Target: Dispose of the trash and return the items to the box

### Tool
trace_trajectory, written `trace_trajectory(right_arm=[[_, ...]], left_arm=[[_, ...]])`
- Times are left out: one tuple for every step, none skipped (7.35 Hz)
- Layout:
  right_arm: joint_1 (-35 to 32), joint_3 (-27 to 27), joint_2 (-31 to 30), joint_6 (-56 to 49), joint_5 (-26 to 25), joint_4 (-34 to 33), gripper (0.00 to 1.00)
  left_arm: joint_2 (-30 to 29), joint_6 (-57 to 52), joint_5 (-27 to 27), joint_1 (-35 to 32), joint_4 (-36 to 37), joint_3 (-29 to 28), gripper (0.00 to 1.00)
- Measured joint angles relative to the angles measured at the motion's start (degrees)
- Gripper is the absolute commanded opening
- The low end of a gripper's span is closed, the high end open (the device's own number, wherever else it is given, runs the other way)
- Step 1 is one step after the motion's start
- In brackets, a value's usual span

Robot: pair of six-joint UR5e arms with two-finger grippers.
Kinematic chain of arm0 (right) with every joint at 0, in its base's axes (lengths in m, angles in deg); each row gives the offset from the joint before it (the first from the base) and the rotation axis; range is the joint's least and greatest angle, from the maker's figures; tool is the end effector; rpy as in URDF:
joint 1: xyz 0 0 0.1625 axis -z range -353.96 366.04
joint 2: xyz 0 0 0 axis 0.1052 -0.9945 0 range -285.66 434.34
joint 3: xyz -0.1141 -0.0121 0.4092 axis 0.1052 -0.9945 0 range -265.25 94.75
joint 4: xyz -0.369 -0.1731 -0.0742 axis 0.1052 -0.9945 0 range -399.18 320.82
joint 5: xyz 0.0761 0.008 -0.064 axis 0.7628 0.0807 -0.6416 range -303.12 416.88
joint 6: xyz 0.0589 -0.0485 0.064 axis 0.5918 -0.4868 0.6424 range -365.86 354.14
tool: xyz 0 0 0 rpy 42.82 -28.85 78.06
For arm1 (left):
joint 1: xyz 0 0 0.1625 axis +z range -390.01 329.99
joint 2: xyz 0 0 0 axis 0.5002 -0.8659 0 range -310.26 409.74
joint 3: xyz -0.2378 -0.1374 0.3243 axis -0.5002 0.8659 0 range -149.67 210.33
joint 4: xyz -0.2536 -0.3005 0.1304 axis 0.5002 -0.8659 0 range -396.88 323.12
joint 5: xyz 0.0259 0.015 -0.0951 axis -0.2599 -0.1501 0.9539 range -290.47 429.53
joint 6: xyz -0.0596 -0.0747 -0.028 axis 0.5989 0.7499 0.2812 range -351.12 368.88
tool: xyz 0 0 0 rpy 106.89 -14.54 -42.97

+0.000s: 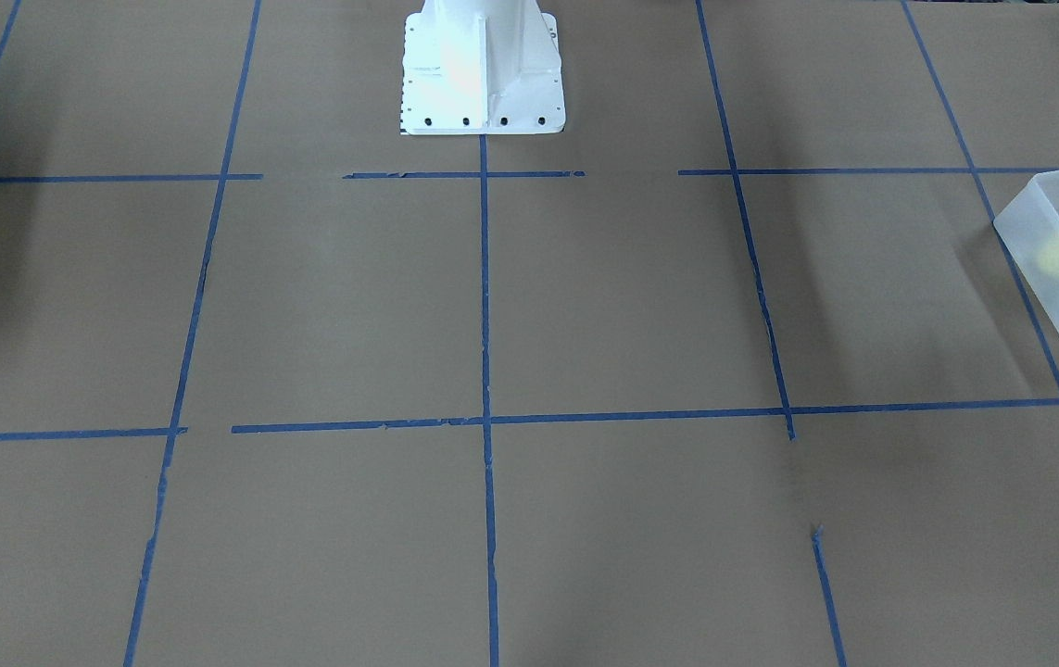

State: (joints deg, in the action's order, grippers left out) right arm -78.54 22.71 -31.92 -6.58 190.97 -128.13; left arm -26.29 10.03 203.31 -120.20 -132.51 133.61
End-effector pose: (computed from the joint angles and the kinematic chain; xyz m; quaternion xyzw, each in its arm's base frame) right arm 0.0283 -0.3805 0.6255 0.0068 -0.3758 -0.0586 0.9248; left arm -0.0657 -0.3949 0.6426 0.0369 0.3728 0.0053 0.9272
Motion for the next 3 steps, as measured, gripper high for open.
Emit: trace_trajectory(right_arm=[[0.1, 0.0, 0.0, 0.0, 0.0, 0.0, 1.00], [0.2, 0.0, 0.0, 0.0, 0.0, 0.0, 1.00], [0.3, 0.0, 0.0, 0.0, 0.1, 0.0, 1.00]], left_arm=[[0.0, 0.0, 0.0, 0.0, 0.0, 0.0, 1.00], [0.1, 0.0, 0.0, -0.1, 0.0, 0.0, 1.00], [0.1, 0.0, 0.0, -0.1, 0.0, 0.1, 1.00]])
